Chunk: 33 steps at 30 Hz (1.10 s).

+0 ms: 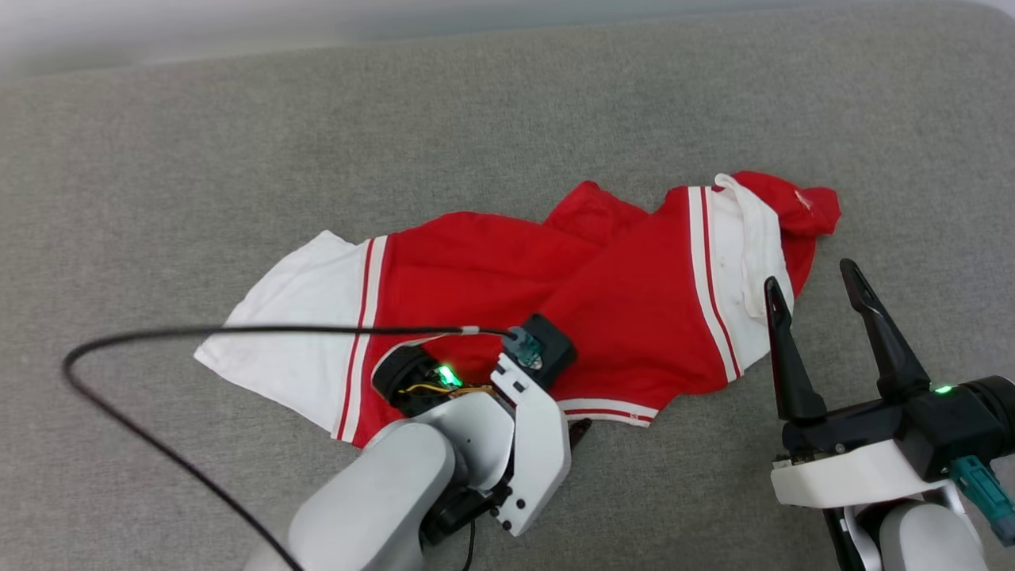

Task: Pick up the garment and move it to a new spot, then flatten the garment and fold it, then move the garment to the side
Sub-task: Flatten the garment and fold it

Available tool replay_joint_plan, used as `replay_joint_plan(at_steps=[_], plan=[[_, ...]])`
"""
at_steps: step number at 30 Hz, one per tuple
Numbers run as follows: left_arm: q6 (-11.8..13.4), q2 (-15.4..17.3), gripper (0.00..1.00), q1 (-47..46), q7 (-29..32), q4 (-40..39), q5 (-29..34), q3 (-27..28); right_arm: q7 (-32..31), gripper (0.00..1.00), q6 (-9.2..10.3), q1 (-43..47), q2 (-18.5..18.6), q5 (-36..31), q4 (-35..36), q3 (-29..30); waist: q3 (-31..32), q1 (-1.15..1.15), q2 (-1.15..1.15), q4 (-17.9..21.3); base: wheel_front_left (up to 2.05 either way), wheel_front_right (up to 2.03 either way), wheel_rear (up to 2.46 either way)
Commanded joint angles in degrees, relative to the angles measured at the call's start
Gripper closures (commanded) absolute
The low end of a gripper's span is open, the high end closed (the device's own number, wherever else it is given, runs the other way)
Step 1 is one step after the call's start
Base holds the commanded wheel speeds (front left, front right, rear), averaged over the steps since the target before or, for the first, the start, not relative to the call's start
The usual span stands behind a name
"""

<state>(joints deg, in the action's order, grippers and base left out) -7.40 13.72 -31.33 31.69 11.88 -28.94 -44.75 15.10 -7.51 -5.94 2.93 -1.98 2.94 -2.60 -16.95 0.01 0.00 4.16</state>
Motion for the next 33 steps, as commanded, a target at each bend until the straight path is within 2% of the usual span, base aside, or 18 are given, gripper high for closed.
replay_joint_plan(at_steps=[1,13,14,15,20,26,33], plan=[[-0.1,-0.1,0.0,-1.3,0.4,1.1,-0.8,-1.2,0.1,0.0,0.04,-0.5,-0.1,0.3,0.0,0.0,-0.8,-0.01,0.0,0.3,0.0,0.0,0.0],[0.0,-0.6,0.0,-5.9,2.3,15.5,-5.5,-12.2,0.1,0.0,0.04,-1.6,-0.1,0.4,-0.1,-0.6,-2.3,-0.01,0.0,-0.4,0.0,0.0,0.0],[0.0,-0.6,0.56,-5.9,2.4,16.4,-6.0,-13.3,0.1,0.0,0.04,-1.7,-0.1,0.4,-0.2,-0.7,-2.2,-0.01,0.0,-0.4,0.0,0.0,0.0],[0.0,-0.6,1.0,-5.8,2.1,17.1,-6.5,-14.1,0.1,0.0,0.04,-1.8,-0.1,0.3,-0.3,-0.8,-2.2,-0.01,0.0,-0.5,0.0,0.0,0.0],[-0.2,-1.6,1.0,-6.6,-1.2,17.2,-8.7,-17.9,0.1,0.0,0.04,-1.4,-0.1,0.1,-0.8,-0.6,-0.7,-0.01,0.0,-1.1,0.0,0.0,0.0],[-0.2,-2.2,1.0,-7.4,-5.7,13.2,-9.8,-22.5,0.1,0.0,0.04,-0.4,-0.1,0.0,-1.7,-0.5,3.3,-0.01,0.0,-1.5,0.0,0.0,0.0],[-0.1,-2.5,1.0,-5.4,-6.8,7.6,-10.4,-26.4,0.1,0.0,0.04,0.9,-0.1,0.0,-2.8,-0.7,7.5,-0.01,0.0,-2.0,0.0,0.0,0.0]])
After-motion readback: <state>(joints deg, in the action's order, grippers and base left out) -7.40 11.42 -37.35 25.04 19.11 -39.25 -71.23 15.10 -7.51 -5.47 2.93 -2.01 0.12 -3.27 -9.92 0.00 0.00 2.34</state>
